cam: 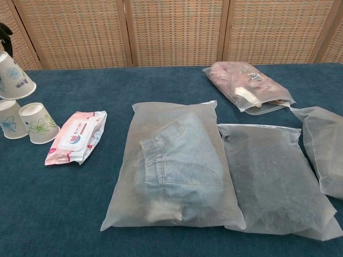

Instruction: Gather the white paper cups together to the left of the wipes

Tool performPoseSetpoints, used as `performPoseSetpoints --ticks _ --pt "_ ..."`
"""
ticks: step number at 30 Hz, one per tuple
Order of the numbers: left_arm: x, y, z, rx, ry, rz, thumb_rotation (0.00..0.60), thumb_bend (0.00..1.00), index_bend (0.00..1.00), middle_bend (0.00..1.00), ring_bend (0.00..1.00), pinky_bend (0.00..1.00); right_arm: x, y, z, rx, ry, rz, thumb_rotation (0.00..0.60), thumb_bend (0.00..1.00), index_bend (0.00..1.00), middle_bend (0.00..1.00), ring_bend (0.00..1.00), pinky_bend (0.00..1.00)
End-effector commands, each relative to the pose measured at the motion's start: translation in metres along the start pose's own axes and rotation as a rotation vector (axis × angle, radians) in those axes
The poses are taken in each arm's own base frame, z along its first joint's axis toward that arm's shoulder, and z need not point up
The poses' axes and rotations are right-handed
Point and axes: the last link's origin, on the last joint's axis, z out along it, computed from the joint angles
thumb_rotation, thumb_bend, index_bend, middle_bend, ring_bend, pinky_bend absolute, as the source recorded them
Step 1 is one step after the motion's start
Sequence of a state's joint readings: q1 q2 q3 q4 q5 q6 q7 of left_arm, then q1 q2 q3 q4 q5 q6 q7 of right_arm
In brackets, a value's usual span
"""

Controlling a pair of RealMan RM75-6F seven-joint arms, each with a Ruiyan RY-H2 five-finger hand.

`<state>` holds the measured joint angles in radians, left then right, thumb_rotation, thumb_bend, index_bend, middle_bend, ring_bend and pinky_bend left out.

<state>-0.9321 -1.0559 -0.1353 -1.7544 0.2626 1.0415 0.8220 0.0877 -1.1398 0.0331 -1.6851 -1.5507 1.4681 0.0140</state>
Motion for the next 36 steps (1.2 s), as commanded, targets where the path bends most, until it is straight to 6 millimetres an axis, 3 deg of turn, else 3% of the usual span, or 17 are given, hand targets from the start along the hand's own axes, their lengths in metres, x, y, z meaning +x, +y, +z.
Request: performPoseSetpoints --ticks 1,13,22,30,36 --pt "-0.006 -0.005 0.001 0.023 -0.027 0.014 0.600 0.23 0.44 0.00 0.00 0.00 0.000 0.000 0.000 0.001 -0.001 0.000 0.600 0.09 0.00 0.00 0.00 0.00" --pt "-0.014 -0.014 0.006 0.057 -0.045 0.013 0.600 0.23 0.44 0.00 0.00 0.00 -0.002 -0.002 0.000 0.006 -0.006 -0.003 0.600 0.09 0.00 0.00 0.00 0.00" --pt "-0.019 -0.010 0.010 0.044 -0.038 0.002 0.600 0.22 0.43 0.00 0.00 0.00 -0.002 -0.002 0.000 0.005 -0.009 -0.004 0.600 0.09 0.00 0.00 0.00 0.00" --pt "-0.025 -0.005 0.013 0.042 -0.050 0.000 0.600 0.23 0.37 0.00 0.00 0.00 -0.002 -0.001 0.000 0.003 -0.009 -0.003 0.600 0.09 0.00 0.00 0.00 0.00" --pt "-0.024 -0.005 0.013 0.046 -0.033 -0.010 0.600 0.23 0.27 0.00 0.00 0.00 -0.002 -0.002 0.000 0.004 -0.008 -0.005 0.600 0.09 0.00 0.00 0.00 0.00"
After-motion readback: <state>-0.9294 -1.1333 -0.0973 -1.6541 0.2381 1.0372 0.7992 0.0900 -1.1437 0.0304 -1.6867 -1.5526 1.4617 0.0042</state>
